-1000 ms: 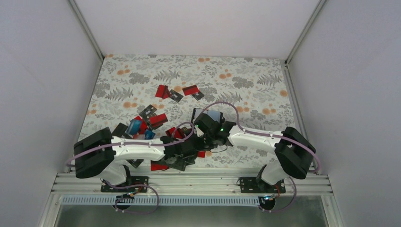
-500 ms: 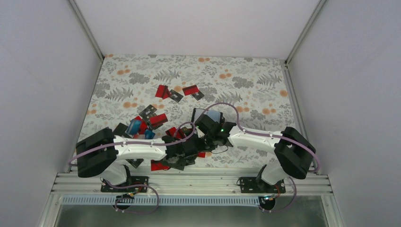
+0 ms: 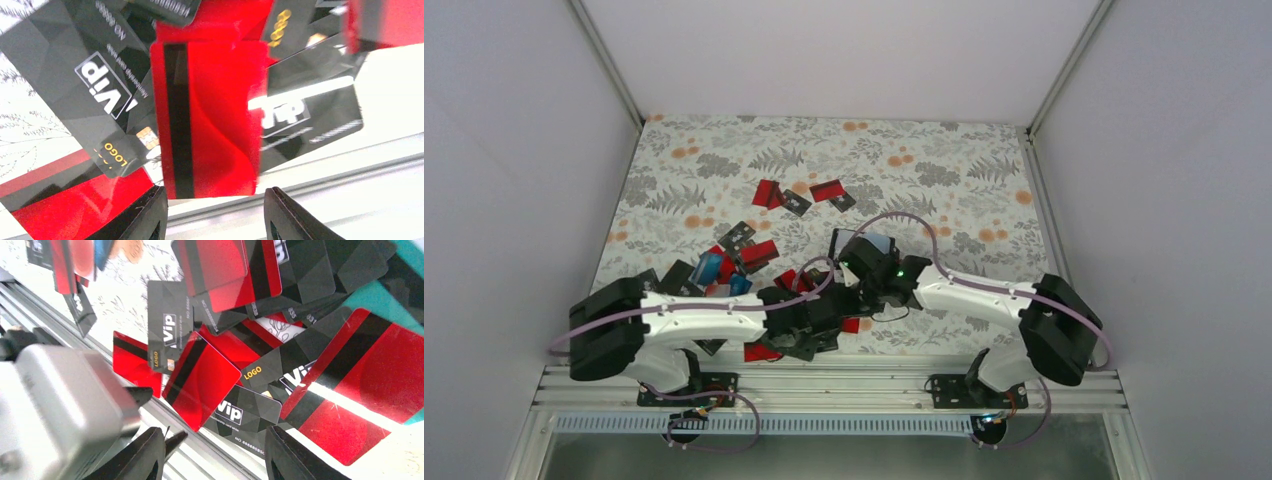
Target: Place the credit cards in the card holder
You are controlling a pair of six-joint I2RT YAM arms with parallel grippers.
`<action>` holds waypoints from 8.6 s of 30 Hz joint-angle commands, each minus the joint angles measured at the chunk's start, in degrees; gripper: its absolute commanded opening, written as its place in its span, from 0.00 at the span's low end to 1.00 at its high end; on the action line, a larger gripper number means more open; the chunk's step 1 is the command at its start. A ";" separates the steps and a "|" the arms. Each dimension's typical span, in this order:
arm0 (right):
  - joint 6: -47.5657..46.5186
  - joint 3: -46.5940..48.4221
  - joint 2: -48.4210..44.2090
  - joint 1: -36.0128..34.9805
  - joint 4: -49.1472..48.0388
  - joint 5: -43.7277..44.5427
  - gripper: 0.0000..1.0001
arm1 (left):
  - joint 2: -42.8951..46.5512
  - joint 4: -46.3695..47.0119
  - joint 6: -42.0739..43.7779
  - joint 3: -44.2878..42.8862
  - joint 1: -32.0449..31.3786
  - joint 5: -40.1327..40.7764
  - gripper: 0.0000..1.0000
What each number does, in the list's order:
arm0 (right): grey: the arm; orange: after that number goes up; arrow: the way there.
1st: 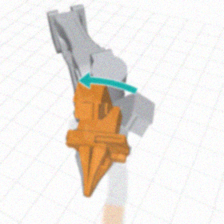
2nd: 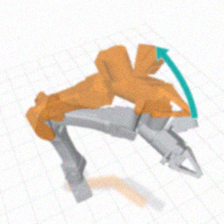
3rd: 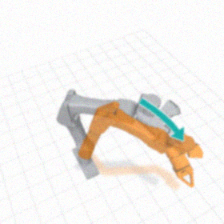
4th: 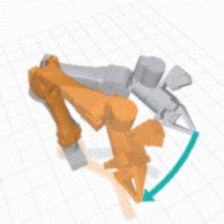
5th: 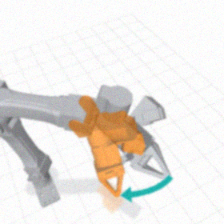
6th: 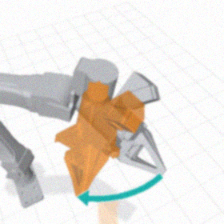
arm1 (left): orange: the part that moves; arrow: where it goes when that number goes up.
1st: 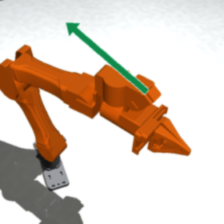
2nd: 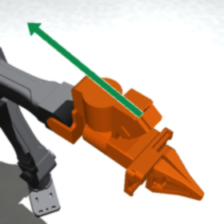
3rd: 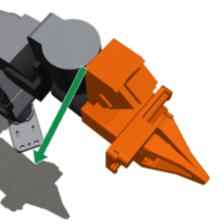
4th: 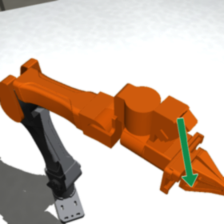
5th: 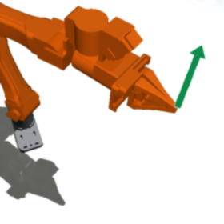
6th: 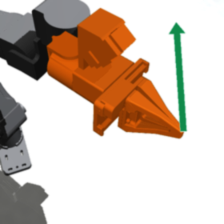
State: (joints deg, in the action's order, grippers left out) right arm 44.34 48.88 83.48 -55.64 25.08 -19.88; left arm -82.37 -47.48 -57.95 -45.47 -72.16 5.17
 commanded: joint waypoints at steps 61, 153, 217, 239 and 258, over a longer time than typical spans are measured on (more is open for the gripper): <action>-0.39 -7.44 -12.91 6.36 2.18 -0.15 0.54 | -24.97 -12.18 18.12 -12.02 -9.81 14.82 0.38; -20.35 -1.14 16.39 42.89 -8.04 -12.97 0.29 | -20.29 53.27 23.17 -7.46 34.81 -31.06 0.02; -21.07 -1.64 16.90 42.88 -9.08 -13.96 0.29 | -28.15 50.70 8.45 -11.11 33.84 -35.64 0.02; -21.50 -1.44 17.22 42.95 -8.74 -14.37 0.29 | -27.26 48.14 4.63 -10.76 34.01 -33.95 0.02; -21.90 -0.71 17.86 42.98 -8.38 -14.91 0.29 | -32.74 44.73 10.58 -16.49 33.85 -39.09 0.02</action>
State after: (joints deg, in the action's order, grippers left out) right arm 23.64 48.18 99.37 -12.78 16.80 -35.62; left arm -112.84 0.75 -48.49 -61.19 -37.87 -33.17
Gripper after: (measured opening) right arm 0.292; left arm 0.028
